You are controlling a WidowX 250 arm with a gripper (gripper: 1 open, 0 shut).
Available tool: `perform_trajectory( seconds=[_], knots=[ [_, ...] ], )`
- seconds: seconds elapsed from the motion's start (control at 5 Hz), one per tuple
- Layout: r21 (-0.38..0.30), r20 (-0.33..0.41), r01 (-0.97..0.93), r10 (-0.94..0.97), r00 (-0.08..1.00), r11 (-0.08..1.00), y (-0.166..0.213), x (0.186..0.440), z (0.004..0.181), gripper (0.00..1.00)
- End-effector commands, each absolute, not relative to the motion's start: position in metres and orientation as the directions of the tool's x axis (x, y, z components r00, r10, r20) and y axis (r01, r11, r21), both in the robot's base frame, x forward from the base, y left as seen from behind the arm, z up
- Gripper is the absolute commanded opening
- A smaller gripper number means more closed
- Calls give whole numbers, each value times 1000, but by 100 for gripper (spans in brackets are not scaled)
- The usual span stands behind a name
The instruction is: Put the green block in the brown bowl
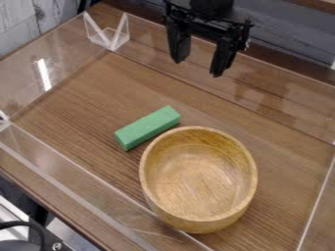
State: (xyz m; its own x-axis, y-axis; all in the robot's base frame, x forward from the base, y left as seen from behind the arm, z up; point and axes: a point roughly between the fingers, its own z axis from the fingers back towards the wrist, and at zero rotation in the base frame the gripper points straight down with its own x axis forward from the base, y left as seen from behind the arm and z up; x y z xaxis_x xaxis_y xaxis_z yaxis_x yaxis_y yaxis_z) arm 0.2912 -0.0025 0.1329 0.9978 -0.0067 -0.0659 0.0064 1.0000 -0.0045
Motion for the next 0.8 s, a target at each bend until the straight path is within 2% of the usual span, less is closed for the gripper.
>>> perform_trajectory(
  seconds=[0.0,0.6],
  knots=[
    [-6,-85,21,-22,996,1000,-2,288,126,100],
    [4,-53,173,-172,984,985,25,254,124,100]
  ],
)
